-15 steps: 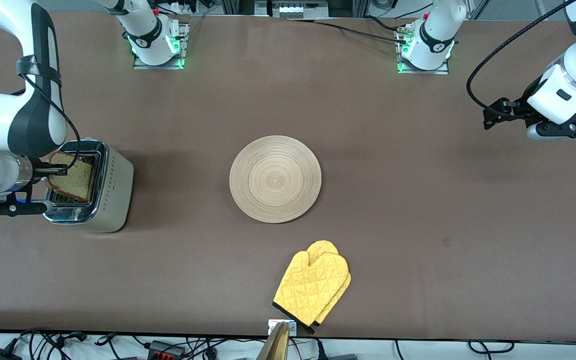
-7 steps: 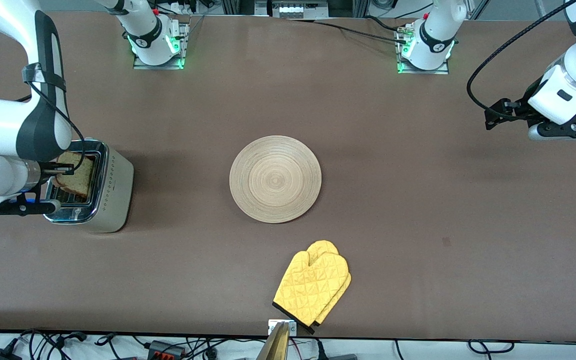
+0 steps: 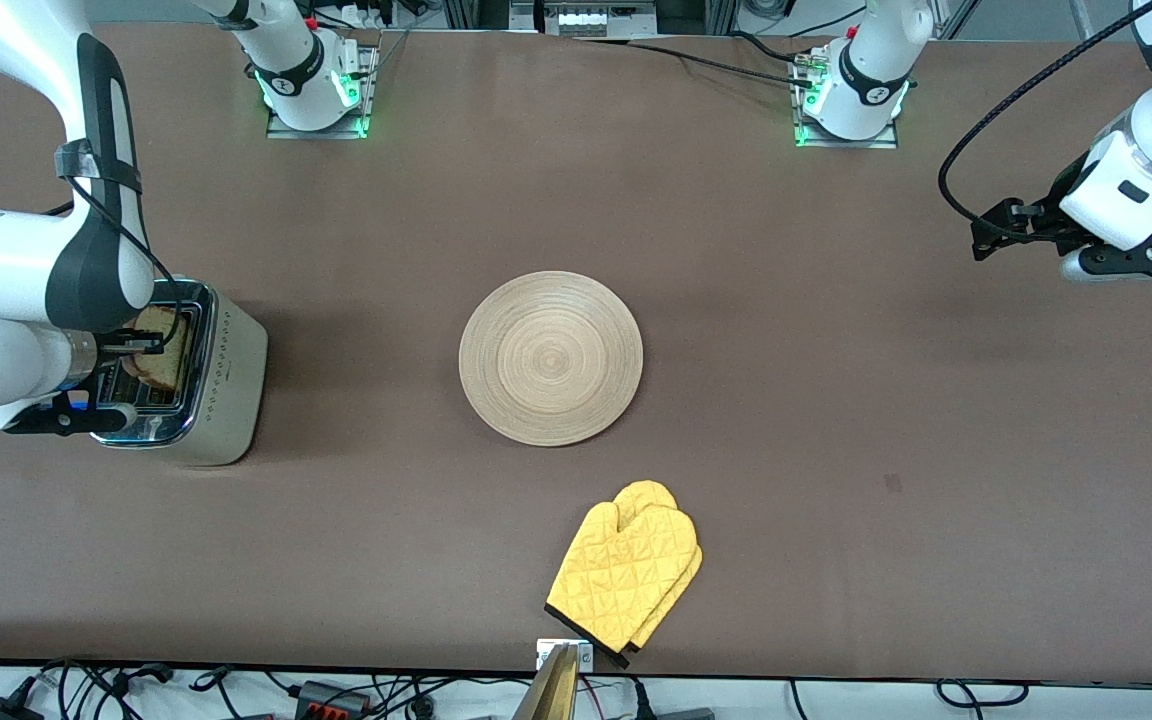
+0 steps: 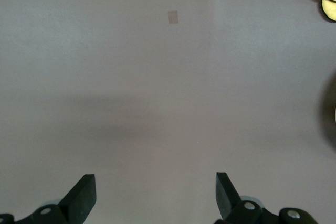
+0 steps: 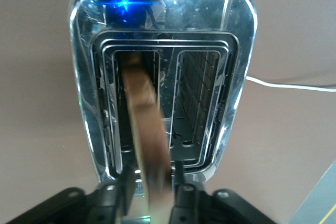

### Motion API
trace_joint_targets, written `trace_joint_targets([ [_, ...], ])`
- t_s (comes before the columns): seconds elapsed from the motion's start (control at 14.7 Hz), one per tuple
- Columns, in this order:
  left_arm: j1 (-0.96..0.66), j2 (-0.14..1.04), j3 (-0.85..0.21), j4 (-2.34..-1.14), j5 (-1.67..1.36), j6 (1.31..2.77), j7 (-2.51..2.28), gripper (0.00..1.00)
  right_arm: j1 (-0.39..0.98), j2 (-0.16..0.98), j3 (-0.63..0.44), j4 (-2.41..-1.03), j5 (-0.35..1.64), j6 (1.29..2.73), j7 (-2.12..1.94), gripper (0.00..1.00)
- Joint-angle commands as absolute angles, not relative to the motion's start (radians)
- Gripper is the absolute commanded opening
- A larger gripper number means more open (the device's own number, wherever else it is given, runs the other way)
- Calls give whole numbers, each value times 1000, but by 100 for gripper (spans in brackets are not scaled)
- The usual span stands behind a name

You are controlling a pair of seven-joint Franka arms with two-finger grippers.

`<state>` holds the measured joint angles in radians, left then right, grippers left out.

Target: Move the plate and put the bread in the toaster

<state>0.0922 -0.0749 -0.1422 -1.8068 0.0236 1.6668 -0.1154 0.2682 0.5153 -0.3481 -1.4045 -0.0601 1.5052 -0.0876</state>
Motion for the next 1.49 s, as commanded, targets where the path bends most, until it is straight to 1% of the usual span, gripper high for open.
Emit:
trace_joint_targets([
  [0.0, 87, -94, -138, -1819, 29, 1658, -133, 100, 272, 463, -348, -1401, -43, 1505, -83, 100],
  [0.14, 87, -94, -138, -1819, 29, 1654, -140, 100, 264, 443, -351, -1375, -41, 1508, -98, 100],
  [0.27, 86, -94, -138, -1818, 29, 1647, -144, 100, 261, 440, -348, -1280, -41, 1496, -100, 100],
  [0.34, 86, -91, -138, -1810, 29, 1647, -144, 100, 262, 439, -356, -1260, -40, 1493, -100, 100],
  [0.54, 86, -81, -138, -1804, 29, 1648, -144, 100, 229, 379, -362, -1259, 43, 1488, -97, 100],
  [0.75, 83, -80, -138, -1798, 29, 1647, -144, 100, 212, 371, -364, -1259, 121, 1488, -91, 100],
  [1.22, 84, -80, -138, -1798, 29, 1640, -143, 100, 230, 364, -350, -1259, 107, 1502, 21, 100],
  [1.43, 84, -80, -138, -1798, 29, 1640, -143, 100, 210, 341, -348, -1262, 123, 1516, 8, 100],
])
